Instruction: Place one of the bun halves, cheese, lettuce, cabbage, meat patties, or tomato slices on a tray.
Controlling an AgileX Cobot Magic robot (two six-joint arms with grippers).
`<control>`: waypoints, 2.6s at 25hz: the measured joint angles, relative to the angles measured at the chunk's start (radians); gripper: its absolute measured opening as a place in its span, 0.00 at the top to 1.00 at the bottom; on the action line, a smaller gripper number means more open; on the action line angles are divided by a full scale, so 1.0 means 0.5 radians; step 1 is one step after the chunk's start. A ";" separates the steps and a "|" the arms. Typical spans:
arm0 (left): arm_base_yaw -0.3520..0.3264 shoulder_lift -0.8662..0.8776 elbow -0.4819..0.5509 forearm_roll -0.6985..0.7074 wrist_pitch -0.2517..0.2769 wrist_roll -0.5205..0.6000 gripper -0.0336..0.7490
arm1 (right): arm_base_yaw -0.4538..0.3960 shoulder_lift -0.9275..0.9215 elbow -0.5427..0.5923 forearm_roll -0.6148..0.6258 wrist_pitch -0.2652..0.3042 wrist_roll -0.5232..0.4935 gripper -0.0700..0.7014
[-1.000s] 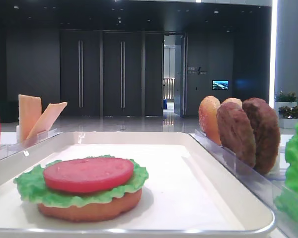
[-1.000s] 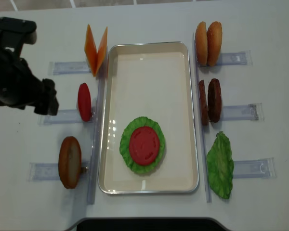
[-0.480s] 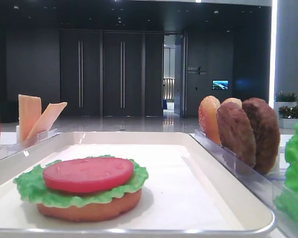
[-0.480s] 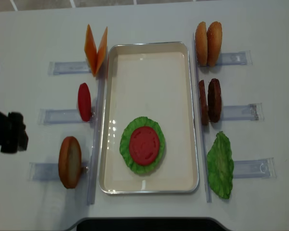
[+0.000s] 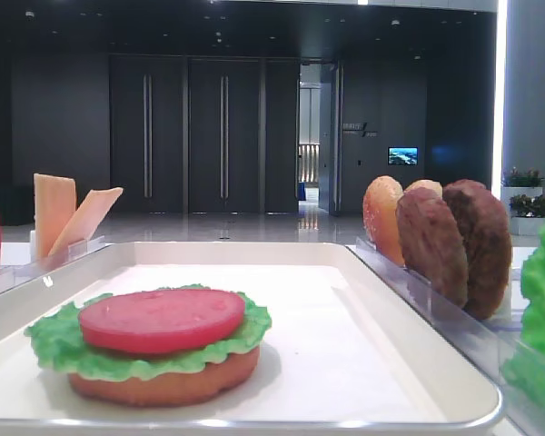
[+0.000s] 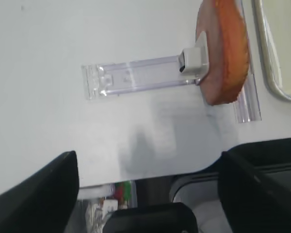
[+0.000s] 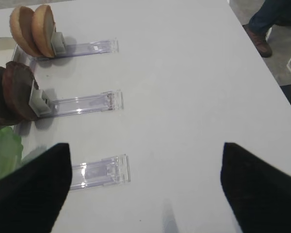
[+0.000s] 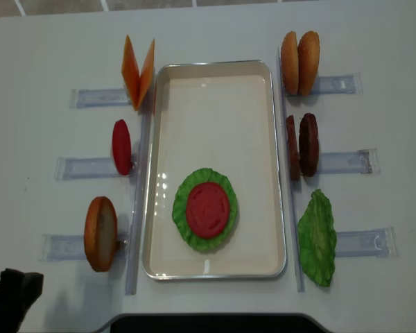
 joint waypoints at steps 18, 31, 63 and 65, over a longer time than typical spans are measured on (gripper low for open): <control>0.031 -0.704 0.001 -0.018 -0.011 0.125 0.07 | 0.000 0.000 0.000 0.000 0.000 0.000 0.14; 0.163 -0.805 0.001 -0.018 -0.001 0.102 0.07 | 0.000 0.000 0.000 0.000 0.000 0.000 0.14; 0.163 -0.877 0.067 0.018 -0.145 -0.070 0.07 | 0.000 0.000 0.000 0.000 0.000 0.000 0.14; 0.163 -0.877 0.067 0.018 -0.145 -0.070 0.07 | 0.000 0.000 0.000 0.000 0.000 0.000 0.14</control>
